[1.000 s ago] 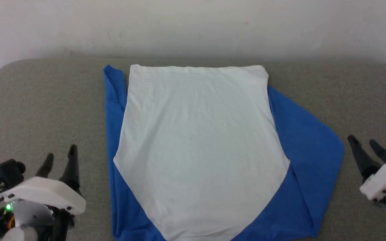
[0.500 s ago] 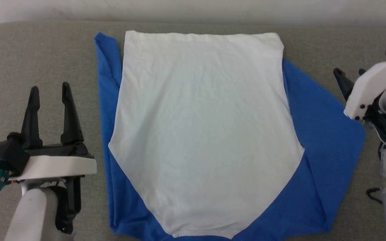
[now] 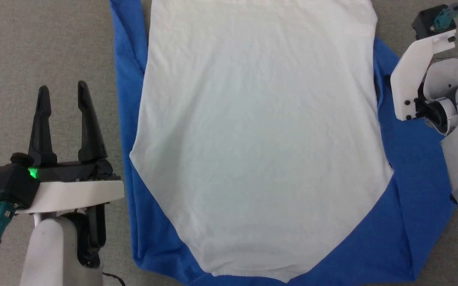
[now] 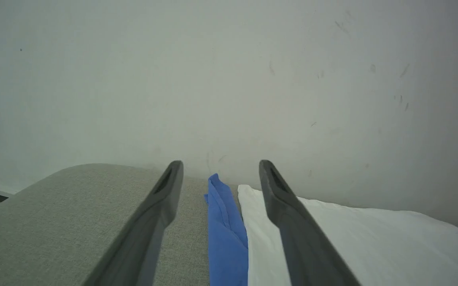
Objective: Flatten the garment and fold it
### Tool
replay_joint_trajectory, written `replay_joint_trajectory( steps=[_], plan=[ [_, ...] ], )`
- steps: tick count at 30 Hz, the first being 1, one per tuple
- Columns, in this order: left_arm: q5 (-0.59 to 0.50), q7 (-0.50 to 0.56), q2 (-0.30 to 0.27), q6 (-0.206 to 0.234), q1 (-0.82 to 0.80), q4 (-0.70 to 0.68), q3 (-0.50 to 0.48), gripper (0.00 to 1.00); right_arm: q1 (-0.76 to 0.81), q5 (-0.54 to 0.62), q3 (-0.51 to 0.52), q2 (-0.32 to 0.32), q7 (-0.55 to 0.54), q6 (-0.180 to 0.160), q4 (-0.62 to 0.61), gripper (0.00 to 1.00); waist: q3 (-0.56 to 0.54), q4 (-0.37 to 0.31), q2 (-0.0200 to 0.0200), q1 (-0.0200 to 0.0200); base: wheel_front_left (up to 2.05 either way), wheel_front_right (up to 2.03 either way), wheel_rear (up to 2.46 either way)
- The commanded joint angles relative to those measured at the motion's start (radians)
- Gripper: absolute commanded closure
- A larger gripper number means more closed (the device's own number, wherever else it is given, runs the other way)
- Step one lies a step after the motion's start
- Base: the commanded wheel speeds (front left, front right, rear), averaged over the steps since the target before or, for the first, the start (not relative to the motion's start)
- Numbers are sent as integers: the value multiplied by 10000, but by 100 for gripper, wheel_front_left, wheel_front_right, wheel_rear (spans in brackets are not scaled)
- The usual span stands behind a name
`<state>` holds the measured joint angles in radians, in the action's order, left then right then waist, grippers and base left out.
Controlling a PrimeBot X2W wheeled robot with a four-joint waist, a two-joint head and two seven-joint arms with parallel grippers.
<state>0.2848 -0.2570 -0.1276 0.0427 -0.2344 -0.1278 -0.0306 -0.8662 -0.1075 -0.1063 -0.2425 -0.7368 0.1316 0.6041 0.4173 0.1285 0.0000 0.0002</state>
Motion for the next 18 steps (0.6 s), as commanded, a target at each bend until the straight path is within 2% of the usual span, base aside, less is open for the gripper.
replay_joint_trajectory(
  steps=[1, 4, 5, 6, 7, 11, 18],
  plan=[
    [-81, -46, 167, -154, -220, 85, -181, 0, -136, -161, -219, -82, -93, -9, 275, 0, 250, 226, 0, -2, 0, 0, 0],
    [-116, -46, 353, -344, -226, 148, -438, 0, -116, -424, -544, -125, -446, -9, 702, 0, 262, 206, 0, -2, 0, 0, 0],
    [-152, -46, 394, -408, -219, 169, -511, 0, -115, -550, -601, -148, -546, -9, 811, 53, 239, 182, 0, -2, 0, 0, 0],
    [-193, -46, 431, -469, -207, 191, -578, 0, -119, -668, -658, -189, -577, -9, 881, 85, 199, 157, 0, -2, 0, 0, 0],
    [-229, -46, 465, -525, -185, 225, -641, 0, -112, -802, -684, -218, -556, -9, 912, 100, 141, 127, 0, -2, 0, 0, 0],
    [-271, -46, 555, -681, -131, 325, -837, 0, -57, -1193, -442, -378, -176, -9, 824, 100, -110, 32, 0, -2, 0, 0, 0],
    [-381, -47, 690, -935, 126, 387, -1183, 0, 668, -2024, 1128, -1042, 1082, -9, 253, 100, -994, -352, 0, -2, 0, 0, 0]
  ],
)
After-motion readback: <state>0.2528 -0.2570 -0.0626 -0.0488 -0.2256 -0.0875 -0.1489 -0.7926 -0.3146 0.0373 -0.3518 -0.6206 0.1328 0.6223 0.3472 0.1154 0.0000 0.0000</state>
